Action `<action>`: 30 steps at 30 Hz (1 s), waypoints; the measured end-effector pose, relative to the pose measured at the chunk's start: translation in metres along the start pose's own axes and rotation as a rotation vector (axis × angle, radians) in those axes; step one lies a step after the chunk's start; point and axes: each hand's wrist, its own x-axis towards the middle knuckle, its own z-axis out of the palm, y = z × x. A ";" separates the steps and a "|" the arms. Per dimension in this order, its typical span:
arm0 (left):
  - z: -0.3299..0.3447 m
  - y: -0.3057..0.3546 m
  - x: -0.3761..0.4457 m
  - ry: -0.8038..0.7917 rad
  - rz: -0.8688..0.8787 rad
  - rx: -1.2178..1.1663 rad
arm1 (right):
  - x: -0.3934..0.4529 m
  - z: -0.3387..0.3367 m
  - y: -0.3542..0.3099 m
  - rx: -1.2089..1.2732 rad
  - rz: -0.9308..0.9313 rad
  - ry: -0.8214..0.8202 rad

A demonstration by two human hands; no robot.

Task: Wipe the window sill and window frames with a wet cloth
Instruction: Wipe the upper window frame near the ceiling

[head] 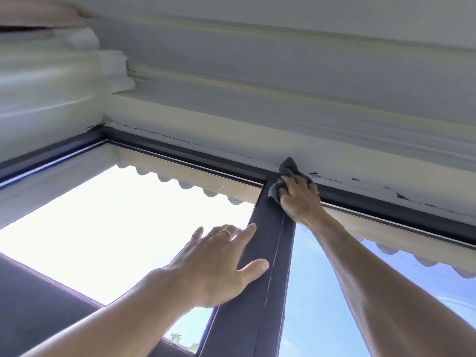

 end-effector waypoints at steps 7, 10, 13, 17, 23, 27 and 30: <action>0.001 0.001 -0.009 -0.031 -0.008 0.082 | -0.032 -0.011 0.003 -0.269 -0.291 0.080; 0.001 -0.001 -0.007 -0.031 -0.015 0.056 | 0.006 -0.004 -0.013 -0.135 -0.249 0.013; 0.003 -0.003 -0.008 -0.025 -0.022 0.020 | 0.012 -0.002 -0.015 -0.057 -0.295 0.020; 0.006 -0.003 -0.012 -0.004 -0.047 0.016 | -0.006 -0.007 -0.029 -0.069 -0.413 -0.113; 0.004 -0.004 -0.016 -0.031 -0.080 0.028 | -0.005 -0.008 -0.049 -0.101 -0.271 -0.101; 0.001 -0.003 -0.015 -0.061 -0.087 0.036 | -0.031 -0.011 -0.042 -0.081 -0.373 -0.159; 0.001 -0.001 -0.017 -0.092 -0.106 0.029 | -0.023 -0.014 -0.034 -0.066 -0.364 -0.126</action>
